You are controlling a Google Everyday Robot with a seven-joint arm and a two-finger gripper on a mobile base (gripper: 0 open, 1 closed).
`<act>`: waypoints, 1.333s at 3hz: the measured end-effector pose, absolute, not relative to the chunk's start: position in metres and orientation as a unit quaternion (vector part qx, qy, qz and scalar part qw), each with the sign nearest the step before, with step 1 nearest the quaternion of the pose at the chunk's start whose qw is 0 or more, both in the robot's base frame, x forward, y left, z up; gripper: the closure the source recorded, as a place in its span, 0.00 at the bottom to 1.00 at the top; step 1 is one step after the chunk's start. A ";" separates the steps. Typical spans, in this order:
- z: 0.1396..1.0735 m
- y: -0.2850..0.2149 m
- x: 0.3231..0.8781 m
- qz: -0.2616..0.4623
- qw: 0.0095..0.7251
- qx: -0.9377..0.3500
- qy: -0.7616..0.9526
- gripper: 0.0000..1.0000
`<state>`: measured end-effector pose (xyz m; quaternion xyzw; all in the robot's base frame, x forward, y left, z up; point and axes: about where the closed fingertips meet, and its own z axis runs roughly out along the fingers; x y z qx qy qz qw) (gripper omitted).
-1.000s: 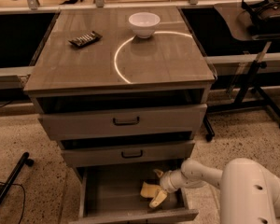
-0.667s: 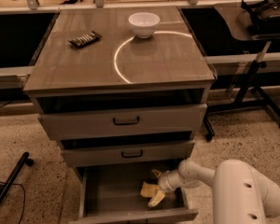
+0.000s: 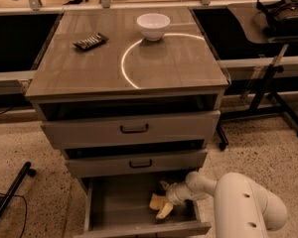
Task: Pick sponge from bottom drawer and place on counter
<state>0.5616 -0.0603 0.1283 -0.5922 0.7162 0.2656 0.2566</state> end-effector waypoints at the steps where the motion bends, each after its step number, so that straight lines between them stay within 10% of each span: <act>1: 0.113 -0.060 0.564 0.245 0.263 -0.598 0.717 0.00; 4: 0.106 -0.065 0.547 0.208 0.265 -0.624 0.705 0.66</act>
Offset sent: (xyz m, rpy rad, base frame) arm 0.0012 -0.0033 -0.0319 -0.1003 -0.1206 -0.0093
